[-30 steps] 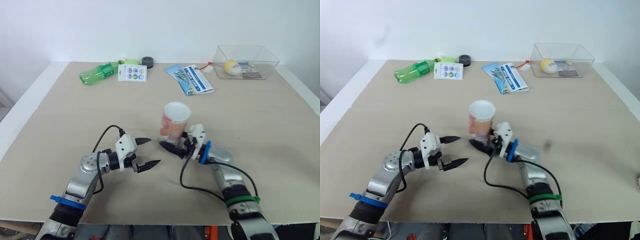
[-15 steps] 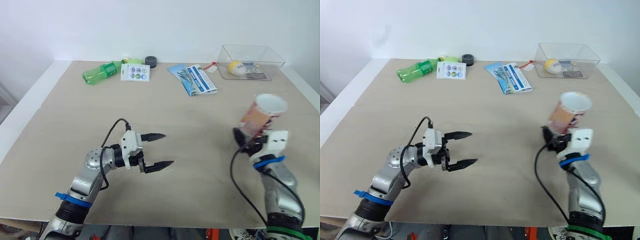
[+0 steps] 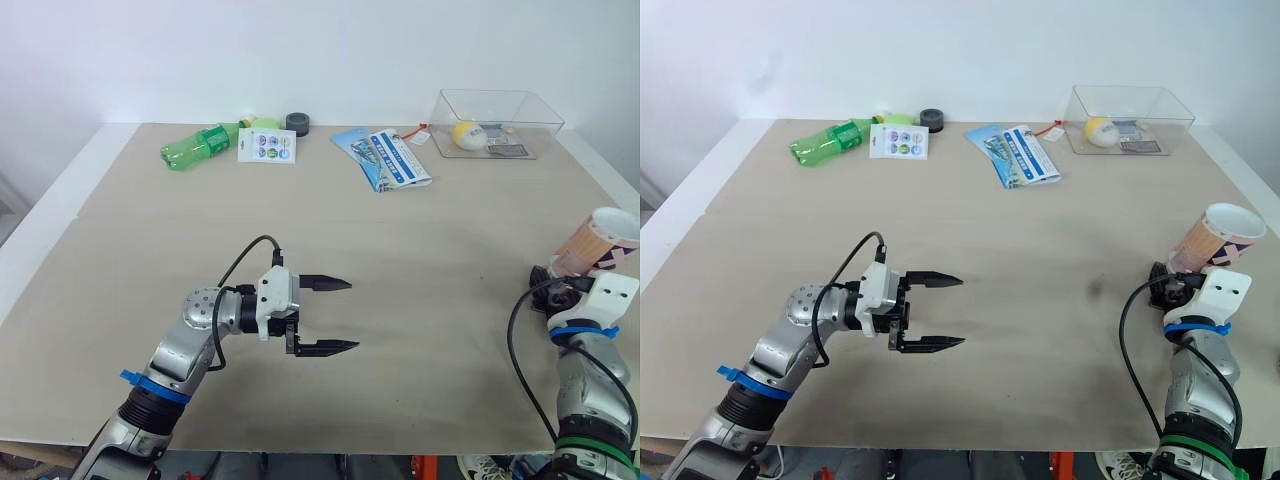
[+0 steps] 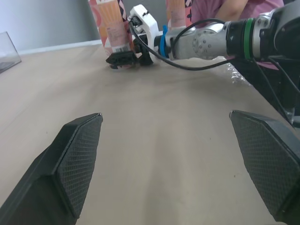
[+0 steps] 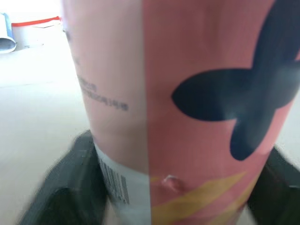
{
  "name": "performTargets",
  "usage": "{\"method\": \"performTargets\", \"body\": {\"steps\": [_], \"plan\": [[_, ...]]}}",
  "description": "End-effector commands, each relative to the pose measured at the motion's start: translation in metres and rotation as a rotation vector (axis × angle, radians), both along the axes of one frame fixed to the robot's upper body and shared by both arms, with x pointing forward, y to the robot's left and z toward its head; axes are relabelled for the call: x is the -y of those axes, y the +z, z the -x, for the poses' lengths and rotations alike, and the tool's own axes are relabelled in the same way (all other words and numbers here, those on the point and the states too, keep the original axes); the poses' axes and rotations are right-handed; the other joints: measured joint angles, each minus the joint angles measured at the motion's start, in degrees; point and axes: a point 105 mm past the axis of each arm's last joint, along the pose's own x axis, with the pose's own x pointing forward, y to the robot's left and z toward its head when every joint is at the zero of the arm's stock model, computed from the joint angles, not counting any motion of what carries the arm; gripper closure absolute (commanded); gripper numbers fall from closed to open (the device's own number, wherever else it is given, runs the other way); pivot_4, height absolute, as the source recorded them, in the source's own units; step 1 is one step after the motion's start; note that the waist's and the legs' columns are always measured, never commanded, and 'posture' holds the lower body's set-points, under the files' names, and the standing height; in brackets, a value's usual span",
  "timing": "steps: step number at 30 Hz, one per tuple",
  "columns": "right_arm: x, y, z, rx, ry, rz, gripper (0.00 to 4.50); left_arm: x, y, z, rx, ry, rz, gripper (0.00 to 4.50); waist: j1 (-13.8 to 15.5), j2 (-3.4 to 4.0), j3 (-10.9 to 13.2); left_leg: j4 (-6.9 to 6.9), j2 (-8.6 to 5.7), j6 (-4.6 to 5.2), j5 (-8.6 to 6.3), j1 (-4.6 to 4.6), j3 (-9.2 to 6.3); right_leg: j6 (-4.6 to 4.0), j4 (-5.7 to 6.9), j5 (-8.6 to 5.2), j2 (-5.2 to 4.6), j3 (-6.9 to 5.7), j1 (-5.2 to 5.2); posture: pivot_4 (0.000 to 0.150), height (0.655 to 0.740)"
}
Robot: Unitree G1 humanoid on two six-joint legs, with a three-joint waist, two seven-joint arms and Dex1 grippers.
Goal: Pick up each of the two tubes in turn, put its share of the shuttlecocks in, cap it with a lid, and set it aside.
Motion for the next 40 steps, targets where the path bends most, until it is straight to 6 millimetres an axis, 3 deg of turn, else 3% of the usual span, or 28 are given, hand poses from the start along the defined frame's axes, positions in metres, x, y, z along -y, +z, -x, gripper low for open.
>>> {"method": "performTargets", "body": {"steps": [1, 9, 18, 27, 31, 36, 40], "plan": [[0.007, 0.005, 0.004, 0.012, -0.01, 0.021, 0.06, 0.002, 0.004, 0.003, 0.029, -0.01, 0.003, 0.0, 0.0, -0.01, 0.0, 0.0, 0.0, 0.0, 0.0, 0.0, 0.0, 0.0, 0.0, 0.0, 0.01, 0.0, 0.01, 0.15, 0.74], [0.005, 0.005, 0.015, -0.002, 0.011, 0.026, 0.06, 0.002, -0.002, 0.003, 0.018, 0.0, -0.001, 0.0, 0.1, -0.01, 0.0, 0.0, -0.01, 0.0, 0.0, 0.0, -0.02, 0.01, 0.0, -0.01, 0.0, 0.0, 0.02, 0.15, 0.74], [-0.016, 0.011, 0.051, -0.02, 0.038, 0.03, 0.06, 0.002, -0.005, -0.003, 0.001, 0.012, 0.0, 0.0, 0.1, 0.04, 0.0, -0.01, 0.0, 0.03, -0.02, -0.02, -0.04, -0.01, 0.0, -0.06, 0.0, -0.02, -0.01, 0.15, 0.74], [-0.06, 0.034, 0.076, -0.131, 0.479, 0.133, 0.06, -0.005, -0.015, -0.019, -0.003, 0.081, -0.048, 0.0, 0.1, 0.03, 0.0, 0.01, 0.0, 0.03, -0.03, 0.01, 0.04, -0.04, 0.0, -0.03, -0.06, 0.0, -0.03, 0.15, 0.74], [-0.099, 0.04, 0.089, -0.159, 0.822, 0.183, 0.06, -0.012, -0.02, -0.024, -0.004, 0.124, -0.073, 0.0, 0.1, 0.02, 0.0, 0.0, 0.01, 0.03, -0.03, -0.02, 0.0, -0.04, 0.0, -0.05, -0.07, -0.06, -0.04, 0.15, 0.74], [-0.142, 0.051, 0.07, -0.062, 1.1, 0.28, 0.06, -0.025, -0.025, -0.033, -0.007, 0.221, -0.098, 0.0, -0.2, -0.09, 0.1, 0.06, 0.06, 0.04, -0.05, 0.03, 0.05, -0.07, 0.0, 0.03, -0.05, -0.07, -0.04, 0.15, 0.74], [-0.163, 0.031, 0.058, -0.075, 1.306, 0.435, 0.06, -0.04, -0.02, -0.037, 0.008, 0.306, -0.065, 0.0, -0.1, -0.25, 0.2, 0.13, 0.07, 0.04, -0.05, 0.02, 0.02, -0.06, 0.0, 0.08, -0.05, -0.15, -0.01, 0.15, 0.74]]}}
